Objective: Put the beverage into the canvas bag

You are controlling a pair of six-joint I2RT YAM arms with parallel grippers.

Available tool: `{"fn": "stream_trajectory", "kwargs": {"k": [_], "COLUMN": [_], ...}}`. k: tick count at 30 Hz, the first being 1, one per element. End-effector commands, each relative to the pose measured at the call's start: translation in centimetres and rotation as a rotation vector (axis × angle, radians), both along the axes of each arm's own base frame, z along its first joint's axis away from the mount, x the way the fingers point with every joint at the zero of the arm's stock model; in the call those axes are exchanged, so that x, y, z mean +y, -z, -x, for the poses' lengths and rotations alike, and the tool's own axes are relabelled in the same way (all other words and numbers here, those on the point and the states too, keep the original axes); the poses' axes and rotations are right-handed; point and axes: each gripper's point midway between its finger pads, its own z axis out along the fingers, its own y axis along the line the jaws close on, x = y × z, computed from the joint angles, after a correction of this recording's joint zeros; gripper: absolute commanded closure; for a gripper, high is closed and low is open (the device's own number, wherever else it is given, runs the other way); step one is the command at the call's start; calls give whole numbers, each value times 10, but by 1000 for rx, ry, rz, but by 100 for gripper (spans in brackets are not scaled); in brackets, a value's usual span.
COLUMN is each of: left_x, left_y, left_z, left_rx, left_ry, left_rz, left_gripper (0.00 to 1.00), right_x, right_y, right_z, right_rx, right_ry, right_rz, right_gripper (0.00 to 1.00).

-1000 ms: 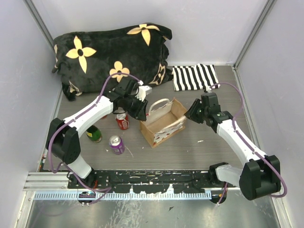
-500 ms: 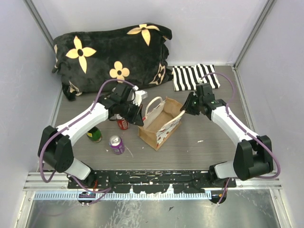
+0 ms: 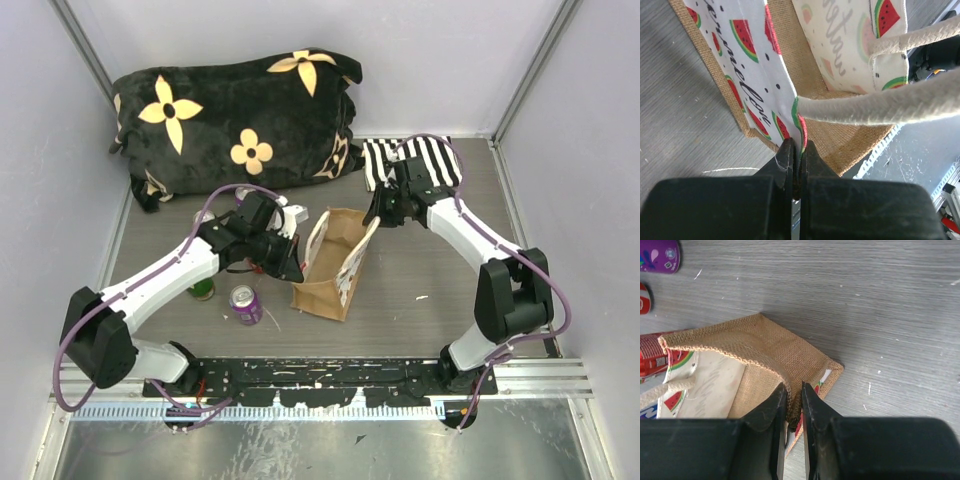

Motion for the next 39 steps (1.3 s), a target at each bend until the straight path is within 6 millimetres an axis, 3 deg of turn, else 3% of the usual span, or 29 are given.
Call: {"fn": "stream_trajectory", "kwargs": {"k": [1, 6, 13, 16, 20, 23, 26, 29, 39], "left_x": [5, 17, 34, 38, 39, 39, 39, 39, 30], "left_y": [-7, -8, -4, -1, -1, 0, 1, 1, 1], "left_z": [8, 5, 4, 3, 1, 0, -1, -2, -1], "left_rx": [9, -10, -12, -5, 0, 4, 4, 4, 36], "left_ry": [-34, -80, -160, -184, -198, -205, -210, -211, -209], "left_rz": [16, -5, -12, -8, 11, 22, 30, 38, 80], "left_gripper": [96, 94, 91, 85, 70, 48, 36, 30, 29], "right_x": [23, 48, 72, 81, 92, 95, 94, 92, 85], "right_y": [-11, -3, -3, -7, -11, -12, -14, -18, -25], "right_z": [-3, 9, 3, -4, -12, -16, -20, -24, -33], "right_rx": [-60, -64, -96, -113, -127, -126, -135, -147, -170], "right_ry": [-119, -183, -221, -234, -255, -264, -266, -271, -256], "right_rz": [3, 0, 3, 8, 19, 29, 52, 74, 132], "right_gripper": [90, 91, 90, 91, 91, 91, 90, 90, 88]}}
